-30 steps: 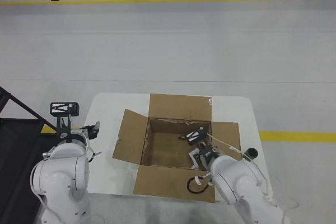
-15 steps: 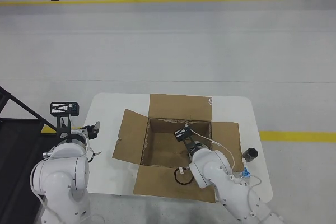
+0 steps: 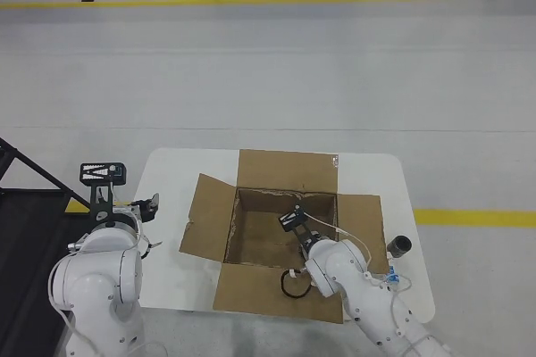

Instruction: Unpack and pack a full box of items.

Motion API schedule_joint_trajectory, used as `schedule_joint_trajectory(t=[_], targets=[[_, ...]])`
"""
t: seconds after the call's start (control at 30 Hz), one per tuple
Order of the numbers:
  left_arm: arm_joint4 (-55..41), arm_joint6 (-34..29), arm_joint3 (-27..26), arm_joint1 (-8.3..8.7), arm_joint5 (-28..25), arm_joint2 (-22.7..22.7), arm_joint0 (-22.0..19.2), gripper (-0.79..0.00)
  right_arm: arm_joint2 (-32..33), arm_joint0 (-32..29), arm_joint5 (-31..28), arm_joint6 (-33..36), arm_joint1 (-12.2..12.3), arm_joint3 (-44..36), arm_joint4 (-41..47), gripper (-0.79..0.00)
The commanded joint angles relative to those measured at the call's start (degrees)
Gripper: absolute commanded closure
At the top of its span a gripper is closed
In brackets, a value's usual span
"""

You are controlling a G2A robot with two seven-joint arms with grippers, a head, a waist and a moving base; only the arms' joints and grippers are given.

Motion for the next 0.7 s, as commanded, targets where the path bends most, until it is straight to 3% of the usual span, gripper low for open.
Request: schedule_joint_trajectory(t=[0.0,0.67], targets=[[0.0,0.0,0.0,0.00,0.0,0.0,0.0,-0.785,-0.4,0.4,-0.2,-0.5,-0.3,2.0,0.4,-0.302],[0.0,0.0,0.0,0.00,0.0,0.0,0.0,-0.785,-1.6,3.2,-1.6,-4.2,-2.8,13.3,4.3,-0.336]])
